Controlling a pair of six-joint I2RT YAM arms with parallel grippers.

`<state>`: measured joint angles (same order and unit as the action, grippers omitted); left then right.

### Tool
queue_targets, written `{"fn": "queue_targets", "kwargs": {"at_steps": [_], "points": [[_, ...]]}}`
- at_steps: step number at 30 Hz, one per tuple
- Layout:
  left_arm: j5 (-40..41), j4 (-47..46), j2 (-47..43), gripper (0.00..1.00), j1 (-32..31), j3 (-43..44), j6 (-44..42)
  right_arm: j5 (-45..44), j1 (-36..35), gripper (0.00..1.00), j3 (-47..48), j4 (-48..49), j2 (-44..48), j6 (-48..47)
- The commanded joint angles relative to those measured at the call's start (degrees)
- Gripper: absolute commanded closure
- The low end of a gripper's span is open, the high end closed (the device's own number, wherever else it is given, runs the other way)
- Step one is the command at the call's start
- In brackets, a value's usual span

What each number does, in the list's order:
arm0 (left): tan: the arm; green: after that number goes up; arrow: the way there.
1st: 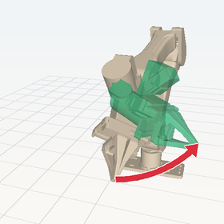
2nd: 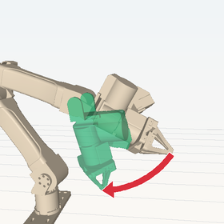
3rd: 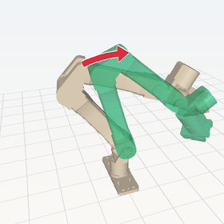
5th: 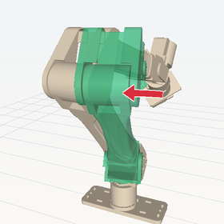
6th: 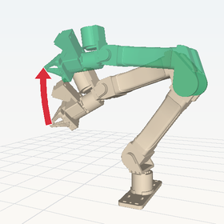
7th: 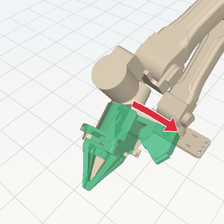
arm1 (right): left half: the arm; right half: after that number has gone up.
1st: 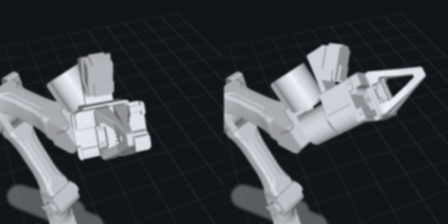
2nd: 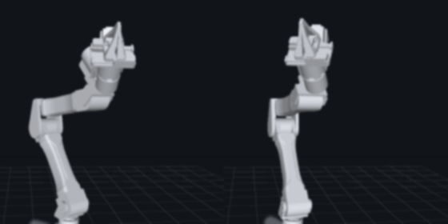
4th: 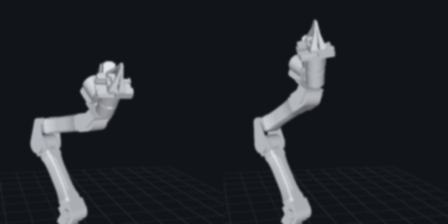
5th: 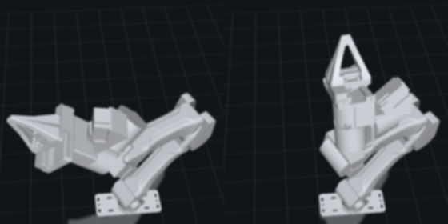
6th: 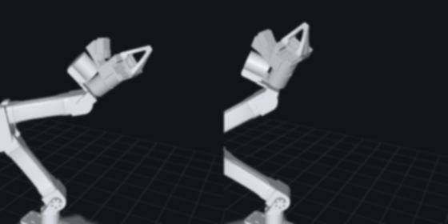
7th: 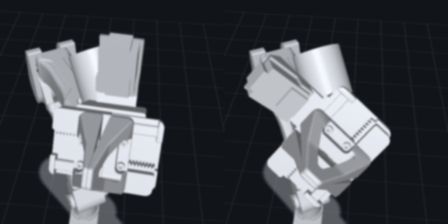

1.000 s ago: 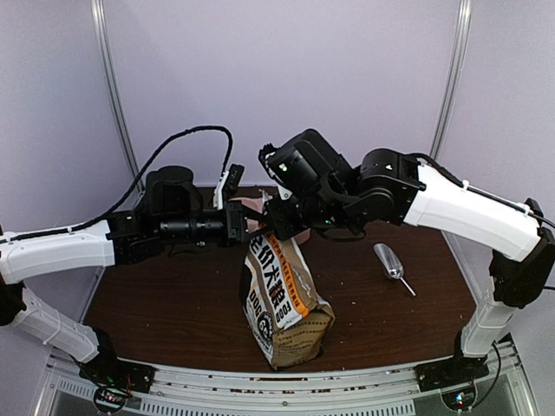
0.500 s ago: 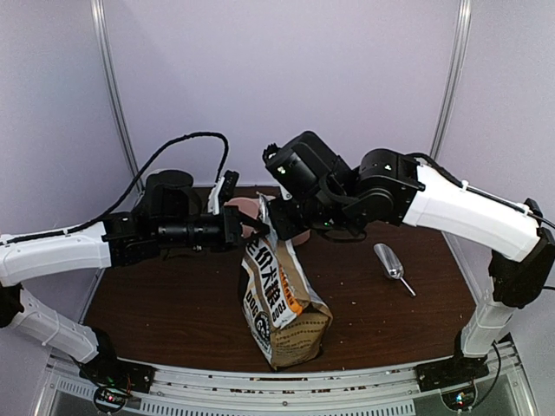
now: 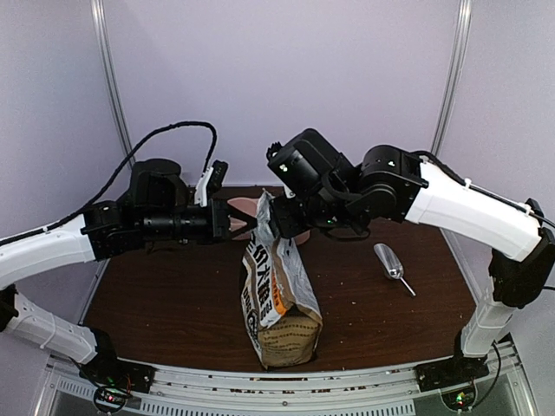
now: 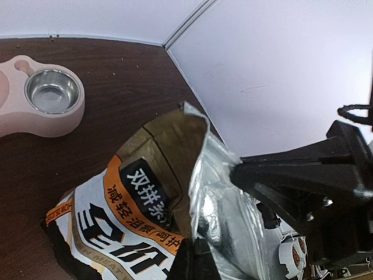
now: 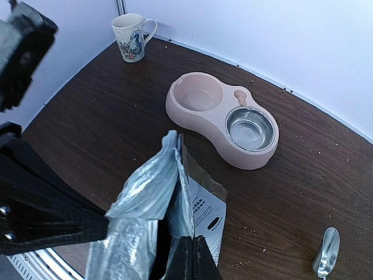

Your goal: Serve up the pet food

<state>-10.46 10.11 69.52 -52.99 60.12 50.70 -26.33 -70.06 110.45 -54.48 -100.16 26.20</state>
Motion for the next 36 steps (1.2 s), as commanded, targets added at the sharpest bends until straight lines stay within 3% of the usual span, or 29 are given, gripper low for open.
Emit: {"fn": "queue_targets", "kwargs": {"at_steps": [1,8,14,18,24,36], "points": [[8.09,7.16,-3.78,1.0,1.93,5.8,-6.17,-0.16,1.52,1.0,2.17,-4.42,3.05,1.5],[2.49,9.14,-2.89,1.0,1.88,8.7,-8.82,3.39,2.61,1.0,3.48,-4.36,3.76,1.98],[-0.39,8.72,-0.63,0.55,0.96,9.96,-9.21,7.98,2.58,0.71,1.06,-2.14,5.94,4.41],[-0.79,7.48,1.09,0.38,-0.51,10.11,-8.52,9.54,1.92,0.51,-3.15,0.53,8.75,7.6],[-1.46,6.85,4.38,0.34,-1.28,10.37,-7.82,10.94,1.21,0.36,-10.4,6.28,12.78,11.47],[-1.66,2.56,5.99,0.24,-1.41,9.34,-6.58,9.35,1.05,0.29,-12.78,7.52,13.14,13.37]]}}
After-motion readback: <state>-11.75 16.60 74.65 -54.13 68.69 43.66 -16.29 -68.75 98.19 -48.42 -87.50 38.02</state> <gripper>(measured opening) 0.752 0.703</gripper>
